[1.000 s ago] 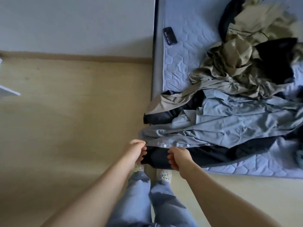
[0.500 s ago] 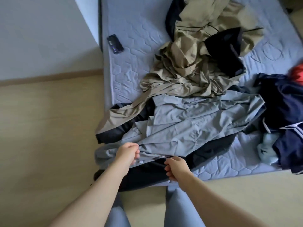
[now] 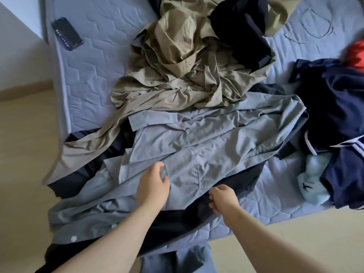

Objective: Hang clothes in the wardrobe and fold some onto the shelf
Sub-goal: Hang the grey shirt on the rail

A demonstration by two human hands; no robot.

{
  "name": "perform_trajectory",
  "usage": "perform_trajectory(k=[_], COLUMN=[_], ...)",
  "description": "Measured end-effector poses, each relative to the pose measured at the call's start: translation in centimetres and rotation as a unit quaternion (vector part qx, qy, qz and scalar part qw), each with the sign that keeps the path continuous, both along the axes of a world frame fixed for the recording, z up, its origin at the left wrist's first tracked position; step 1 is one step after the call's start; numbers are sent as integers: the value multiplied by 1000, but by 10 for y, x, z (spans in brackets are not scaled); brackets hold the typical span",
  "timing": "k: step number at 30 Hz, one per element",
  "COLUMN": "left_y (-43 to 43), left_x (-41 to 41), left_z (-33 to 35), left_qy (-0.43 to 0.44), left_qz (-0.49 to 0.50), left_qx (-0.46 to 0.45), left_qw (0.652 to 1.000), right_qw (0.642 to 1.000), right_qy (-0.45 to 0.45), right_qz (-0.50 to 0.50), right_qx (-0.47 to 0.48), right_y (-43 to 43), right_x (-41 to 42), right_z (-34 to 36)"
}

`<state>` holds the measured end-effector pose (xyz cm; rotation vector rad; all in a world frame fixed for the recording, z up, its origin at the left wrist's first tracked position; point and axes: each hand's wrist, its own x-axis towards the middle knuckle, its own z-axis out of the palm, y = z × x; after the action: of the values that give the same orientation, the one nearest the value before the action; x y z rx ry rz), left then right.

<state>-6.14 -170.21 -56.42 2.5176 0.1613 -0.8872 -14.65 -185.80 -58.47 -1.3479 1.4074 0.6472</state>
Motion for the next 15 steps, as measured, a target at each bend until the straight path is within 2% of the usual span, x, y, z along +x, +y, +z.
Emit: perform_trajectory(k=[3,5,7,9,11,13,15], left_y=[-16,-28,-42,-55,-63,-63,-56], left_x=[12,20,25,29,32,32,30], left_z=[-35,-52,-71,-84,-92,-95,-93], left_qy=[-104,-90,-65,-83,-93,-58,-31], left_qz=[-165,-228,-252,-268,-224,-182,-215], left_qx=[50,71,70,67,34,-3,-9], left_qw=[980,967,963,957,970,982,976], right_qw=[996,986,971,963,966,974,974], right_qy=[-16,-15,-43,-72,-109,-114,-93], right_qz=[-15,-45,-55,-42,-22,5,62], right_qx=[-87,-161,-228,-254,-232,-196,-199], right_y=[-29,-48,-64,-75,-81,-80,-75], right_x=[9,17,26,35,39,40,37], right_z=[-29,-41,-53,-62,-70,-74,-77])
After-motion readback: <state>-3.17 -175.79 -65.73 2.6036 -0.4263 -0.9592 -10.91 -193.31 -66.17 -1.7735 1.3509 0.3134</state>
